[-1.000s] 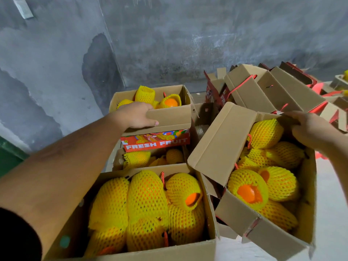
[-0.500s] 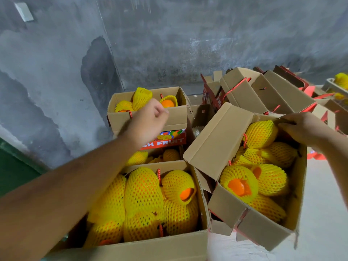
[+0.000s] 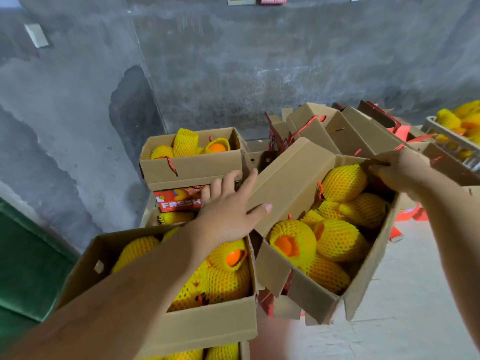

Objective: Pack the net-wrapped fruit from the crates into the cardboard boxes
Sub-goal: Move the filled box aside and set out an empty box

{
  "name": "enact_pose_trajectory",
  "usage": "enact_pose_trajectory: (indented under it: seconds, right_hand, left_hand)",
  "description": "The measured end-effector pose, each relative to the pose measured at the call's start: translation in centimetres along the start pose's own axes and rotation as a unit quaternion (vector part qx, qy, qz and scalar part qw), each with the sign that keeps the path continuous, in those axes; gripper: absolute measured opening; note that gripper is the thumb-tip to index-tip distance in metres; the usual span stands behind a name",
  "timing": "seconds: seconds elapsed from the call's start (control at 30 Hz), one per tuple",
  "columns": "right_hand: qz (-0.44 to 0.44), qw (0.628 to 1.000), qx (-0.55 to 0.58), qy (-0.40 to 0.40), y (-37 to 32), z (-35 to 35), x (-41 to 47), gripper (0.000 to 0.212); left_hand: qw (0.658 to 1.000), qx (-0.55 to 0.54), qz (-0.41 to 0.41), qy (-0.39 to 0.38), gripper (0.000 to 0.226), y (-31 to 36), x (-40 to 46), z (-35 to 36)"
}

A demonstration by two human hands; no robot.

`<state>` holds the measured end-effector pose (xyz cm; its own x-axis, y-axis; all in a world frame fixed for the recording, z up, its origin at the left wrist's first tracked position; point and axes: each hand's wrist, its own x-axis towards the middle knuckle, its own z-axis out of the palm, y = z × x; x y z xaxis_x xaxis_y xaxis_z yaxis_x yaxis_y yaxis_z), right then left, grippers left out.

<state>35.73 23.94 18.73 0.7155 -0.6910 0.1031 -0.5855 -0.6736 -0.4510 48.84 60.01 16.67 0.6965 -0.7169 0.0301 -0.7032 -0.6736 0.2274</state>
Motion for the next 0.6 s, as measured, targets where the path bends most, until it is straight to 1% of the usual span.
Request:
enact_pose_trajectory:
  seconds: [0.07,0.1,0.2,0.23,0.3,0.37,0.43,0.5,0.53,0.6]
  right_hand:
    - [-0.009,1.000,-0.010,0.023,0.6,-1.2,-0.7,0.025]
    - [-0.014,0.999,-0.017,0.038,0.6,-2.1,-1.2,0.023]
    - [-0.047,0.994,-0.054,0.088,-0.4,-5.4,-2.8,0.020]
    - [-0.059,0.990,-0.078,0.102,-1.1,-6.4,-3.3,0.019]
    - [-0.079,0.980,-0.131,0.130,-2.6,-8.3,-4.2,0.019]
    - [-0.093,0.969,-0.173,0.149,-4.0,-9.5,-4.5,0.021]
    - [-0.103,0.963,-0.191,0.162,-5.0,-10.5,-4.8,0.022]
    - [-0.093,0.963,-0.186,0.172,-5.6,-11.5,-4.8,0.021]
    - [-0.088,0.963,-0.188,0.175,-5.8,-12.0,-4.8,0.021]
    - [-0.077,0.961,-0.192,0.181,-6.6,-12.8,-4.8,0.021]
  left_hand:
    - [0.998,-0.003,0.059,-0.015,0.085,0.7,-0.4,0.3]
    - [0.997,-0.009,0.071,-0.032,0.087,1.2,-0.7,0.3]
    - [0.993,-0.033,0.057,-0.095,0.103,2.9,-1.1,0.3]
    - [0.991,-0.036,0.060,-0.116,0.104,3.6,-1.1,0.3]
    - [0.986,-0.046,0.079,-0.140,0.097,5.1,-1.3,0.5]
    - [0.986,-0.045,0.098,-0.125,0.085,6.3,-1.4,1.3]
    - [0.991,-0.066,0.072,-0.095,0.080,7.0,-1.3,1.9]
    - [0.993,-0.082,0.031,-0.077,0.085,7.4,-1.1,2.1]
    - [0.993,-0.083,0.022,-0.083,0.087,7.5,-0.9,2.1]
    - [0.985,-0.108,0.003,-0.133,0.094,7.7,-0.4,1.9]
